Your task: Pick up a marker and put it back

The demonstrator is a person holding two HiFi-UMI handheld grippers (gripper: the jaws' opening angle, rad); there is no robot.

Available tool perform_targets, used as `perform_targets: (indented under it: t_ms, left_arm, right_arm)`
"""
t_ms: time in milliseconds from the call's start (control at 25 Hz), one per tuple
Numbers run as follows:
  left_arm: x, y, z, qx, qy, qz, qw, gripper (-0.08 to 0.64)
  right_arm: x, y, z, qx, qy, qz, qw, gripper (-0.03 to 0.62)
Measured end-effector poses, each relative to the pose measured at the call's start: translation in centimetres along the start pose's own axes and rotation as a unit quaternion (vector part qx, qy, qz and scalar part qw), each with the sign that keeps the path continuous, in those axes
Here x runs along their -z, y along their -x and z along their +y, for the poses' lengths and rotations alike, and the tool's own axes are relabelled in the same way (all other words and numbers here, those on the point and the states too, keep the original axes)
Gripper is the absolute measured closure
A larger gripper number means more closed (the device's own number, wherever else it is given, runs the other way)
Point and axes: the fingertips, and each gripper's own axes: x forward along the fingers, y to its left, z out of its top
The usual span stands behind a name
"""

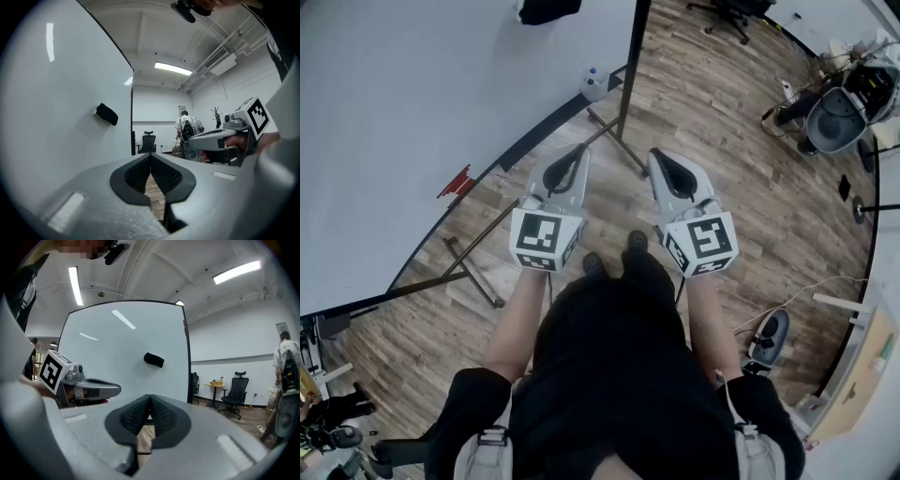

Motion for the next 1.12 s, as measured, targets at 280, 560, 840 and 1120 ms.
perform_targets:
  t_ms: [280, 560, 840, 1120]
  left_arm:
    - [0.6, 0.1, 0.5, 0.003, 0.004, -0.001, 1.0, 0.549]
    - [0.4, 0.0, 1.2, 0.001, 0.002, 0.0, 1.0, 0.549]
    - [1.0, 0.2, 2.3, -0.012, -0.003, 0.01, 0.9999, 0.549]
    - [1.4, -2.6, 4.4, -0.046, 0.002, 0.018, 0.9988, 0.548]
  right_arm:
    - [0.0, -0.6, 0.5, -0.003, 0.008, 0.003, 1.0, 0.591]
    - [-0.5, -1.2, 0.2, -0.002, -0.018, -0.022, 1.0, 0.591]
    - [0.1, -2.4, -0.2, -0.002, -0.039, -0.023, 0.999, 0.591]
    - [0.5, -6.2, -1.9, -0.041, -0.033, -0.018, 0.998, 0.591]
